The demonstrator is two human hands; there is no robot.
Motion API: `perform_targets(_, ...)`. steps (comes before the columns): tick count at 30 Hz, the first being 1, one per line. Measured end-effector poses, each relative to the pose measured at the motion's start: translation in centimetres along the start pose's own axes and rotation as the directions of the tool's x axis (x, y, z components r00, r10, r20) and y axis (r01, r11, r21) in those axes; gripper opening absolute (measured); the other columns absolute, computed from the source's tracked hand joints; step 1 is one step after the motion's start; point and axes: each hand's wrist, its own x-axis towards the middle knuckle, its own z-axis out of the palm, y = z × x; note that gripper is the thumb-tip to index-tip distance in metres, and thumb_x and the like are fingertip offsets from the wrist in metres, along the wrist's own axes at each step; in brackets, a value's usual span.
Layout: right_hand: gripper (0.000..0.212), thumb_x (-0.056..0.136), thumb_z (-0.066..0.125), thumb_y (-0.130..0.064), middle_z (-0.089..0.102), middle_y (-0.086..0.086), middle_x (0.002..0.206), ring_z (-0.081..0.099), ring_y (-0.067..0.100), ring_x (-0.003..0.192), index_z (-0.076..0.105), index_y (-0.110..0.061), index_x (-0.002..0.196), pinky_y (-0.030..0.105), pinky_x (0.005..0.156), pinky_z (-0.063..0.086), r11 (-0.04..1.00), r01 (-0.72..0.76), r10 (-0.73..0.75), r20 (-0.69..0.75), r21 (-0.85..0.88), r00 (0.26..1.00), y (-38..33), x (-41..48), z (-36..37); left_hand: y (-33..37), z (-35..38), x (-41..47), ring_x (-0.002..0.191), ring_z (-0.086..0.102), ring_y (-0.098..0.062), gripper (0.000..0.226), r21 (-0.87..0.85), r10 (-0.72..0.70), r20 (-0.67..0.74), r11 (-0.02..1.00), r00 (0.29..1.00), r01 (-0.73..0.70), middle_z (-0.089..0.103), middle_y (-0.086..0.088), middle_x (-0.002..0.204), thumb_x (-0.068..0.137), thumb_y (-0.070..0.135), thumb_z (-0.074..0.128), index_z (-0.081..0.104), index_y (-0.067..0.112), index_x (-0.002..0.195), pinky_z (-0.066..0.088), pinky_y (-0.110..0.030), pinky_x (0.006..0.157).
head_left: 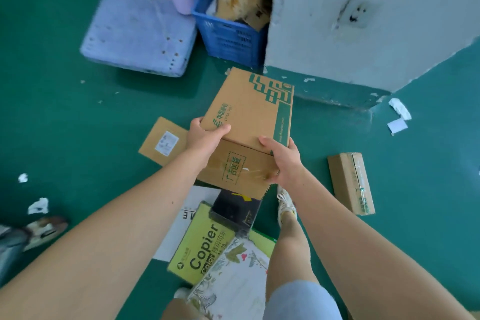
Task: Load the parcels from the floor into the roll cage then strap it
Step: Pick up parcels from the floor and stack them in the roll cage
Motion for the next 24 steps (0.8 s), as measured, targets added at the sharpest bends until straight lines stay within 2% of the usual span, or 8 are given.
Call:
perform_targets(3, 0.046, 0.084, 0.079, -0.027, 0.063, -0.001, 0.112, 0.061, 0.019, 0.091, 0.053, -0.03, 0.122, 0.047, 0.065, 0.054, 0.997, 0.061, -0.059, 0.043, -0.047, 0.997, 1.1, -5.9, 2.7, -0.2, -5.6, -4.1, 0.102, 0.058, -0.02, 0.063, -0.028, 0.047, -0.048, 0.998, 0.998, -0.048, 0.06, 0.002, 0.119, 0.08, 0.036, 0.077, 0.044, 0.021, 0.132, 0.05, -0.04, 0.089)
perform_targets(7, 0.045, 0.086, 0.077, -0.03, 0.059, -0.005, 0.105, 0.057, 0.016, 0.084, 0.049, -0.033, 0.122, 0.044, 0.059, 0.05, 0.981, 0.164, -0.152, 0.112, -0.108, 0.982, 3.0, -13.1, 6.3, -1.5, -12.8, -9.1, 0.103, 0.057, -0.022, 0.064, -0.11, 0.087, -0.109, 0.989, 0.99, -0.099, 0.059, 0.001, 0.12, 0.079, 0.038, 0.077, 0.043, 0.021, 0.131, 0.049, -0.044, 0.093)
perform_targets(11, 0.042, 0.088, 0.075, -0.028, 0.05, -0.007, 0.096, 0.051, 0.014, 0.08, 0.047, -0.029, 0.119, 0.053, 0.075, 0.049, 0.954, 0.247, -0.221, 0.16, -0.168, 0.962, 5.0, -19.3, 9.5, -3.0, -19.2, -13.7, 0.104, 0.056, -0.024, 0.064, -0.188, 0.115, -0.162, 0.971, 0.98, -0.145, 0.056, -0.001, 0.123, 0.081, 0.038, 0.076, 0.043, 0.02, 0.132, 0.046, -0.041, 0.088)
perform_targets(13, 0.039, 0.088, 0.075, -0.028, 0.051, -0.006, 0.098, 0.051, 0.015, 0.08, 0.047, -0.029, 0.115, 0.057, 0.079, 0.049, 0.941, 0.272, -0.238, 0.179, -0.202, 0.955, 5.8, -22.1, 11.0, -3.7, -22.3, -16.0, 0.103, 0.055, -0.023, 0.063, -0.214, 0.126, -0.191, 0.962, 0.973, -0.167, 0.056, -0.001, 0.124, 0.082, 0.038, 0.075, 0.042, 0.02, 0.133, 0.045, -0.041, 0.085)
perform_targets(16, 0.041, 0.086, 0.076, -0.03, 0.057, -0.001, 0.105, 0.055, 0.018, 0.085, 0.045, -0.03, 0.113, 0.058, 0.082, 0.05, 0.918, 0.3, -0.242, 0.235, -0.26, 0.942, 6.3, -25.6, 13.5, -4.6, -26.3, -18.7, 0.102, 0.052, -0.023, 0.065, -0.27, 0.114, -0.238, 0.946, 0.964, -0.178, 0.054, -0.001, 0.127, 0.082, 0.039, 0.075, 0.041, 0.02, 0.134, 0.041, -0.04, 0.083)
perform_targets(20, 0.049, 0.084, 0.078, -0.031, 0.057, 0.001, 0.11, 0.057, 0.029, 0.103, 0.045, -0.03, 0.121, 0.069, 0.094, 0.044, 0.88, 0.32, -0.209, 0.318, -0.351, 0.925, 6.2, -28.9, 17.1, -5.4, -30.7, -21.3, 0.103, 0.05, -0.022, 0.068, -0.365, 0.051, -0.325, 0.915, 0.944, -0.175, 0.053, -0.002, 0.13, 0.081, 0.04, 0.077, 0.042, 0.019, 0.135, 0.039, -0.042, 0.086)
perform_targets(24, 0.052, 0.086, 0.076, -0.031, 0.052, -0.003, 0.1, 0.053, 0.028, 0.101, 0.045, -0.029, 0.127, 0.068, 0.095, 0.043, 0.815, 0.357, -0.142, 0.44, -0.456, 0.887, 5.7, -30.4, 19.8, -6.7, -33.3, -23.5, 0.105, 0.05, -0.023, 0.071, -0.466, -0.043, -0.429, 0.866, 0.902, -0.181, 0.054, -0.002, 0.131, 0.078, 0.041, 0.079, 0.043, 0.021, 0.136, 0.041, -0.046, 0.094)
